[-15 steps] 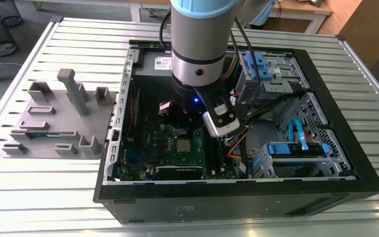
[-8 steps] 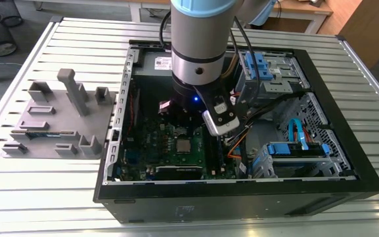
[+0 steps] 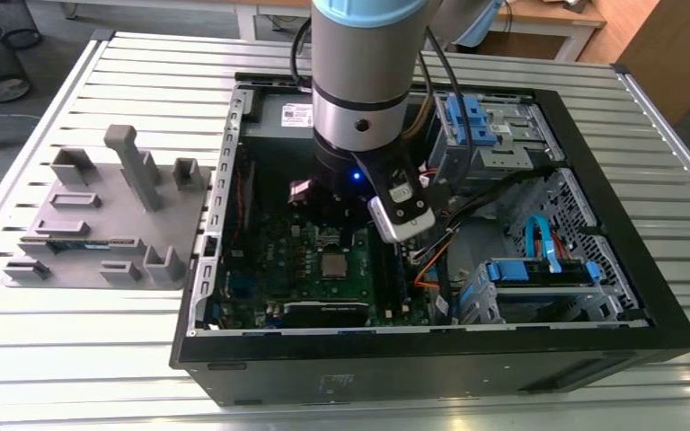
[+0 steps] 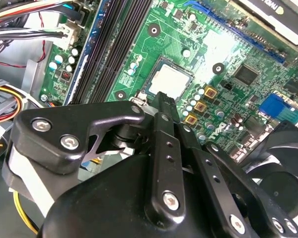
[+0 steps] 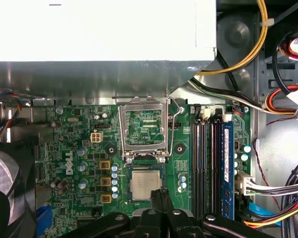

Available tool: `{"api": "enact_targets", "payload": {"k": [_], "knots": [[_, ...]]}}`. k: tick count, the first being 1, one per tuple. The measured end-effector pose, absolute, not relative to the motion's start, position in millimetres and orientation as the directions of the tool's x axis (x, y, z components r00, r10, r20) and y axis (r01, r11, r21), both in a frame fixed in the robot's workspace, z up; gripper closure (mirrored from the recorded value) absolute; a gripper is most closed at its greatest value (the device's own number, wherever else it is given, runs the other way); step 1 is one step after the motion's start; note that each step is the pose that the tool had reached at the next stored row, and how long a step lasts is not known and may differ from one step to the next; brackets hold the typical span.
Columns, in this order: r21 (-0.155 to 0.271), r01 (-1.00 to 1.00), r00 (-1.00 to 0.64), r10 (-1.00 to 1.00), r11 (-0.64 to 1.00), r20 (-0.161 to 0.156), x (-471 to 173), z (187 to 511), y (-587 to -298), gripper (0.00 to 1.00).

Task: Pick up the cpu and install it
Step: 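Close the cpu cover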

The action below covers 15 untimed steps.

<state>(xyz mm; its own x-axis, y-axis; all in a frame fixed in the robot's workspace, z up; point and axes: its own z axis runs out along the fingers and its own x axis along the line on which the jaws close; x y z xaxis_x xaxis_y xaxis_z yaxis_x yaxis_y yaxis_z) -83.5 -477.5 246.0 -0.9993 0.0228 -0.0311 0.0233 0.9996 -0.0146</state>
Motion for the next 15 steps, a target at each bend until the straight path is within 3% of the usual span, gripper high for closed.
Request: {"api": "enact_targets", "payload": {"k": [15], "knots": [[-0.015, 0.005, -1.0, 0.005, 1.0, -0.031, -83.4, 246.0, -476.0, 0.89]]}}
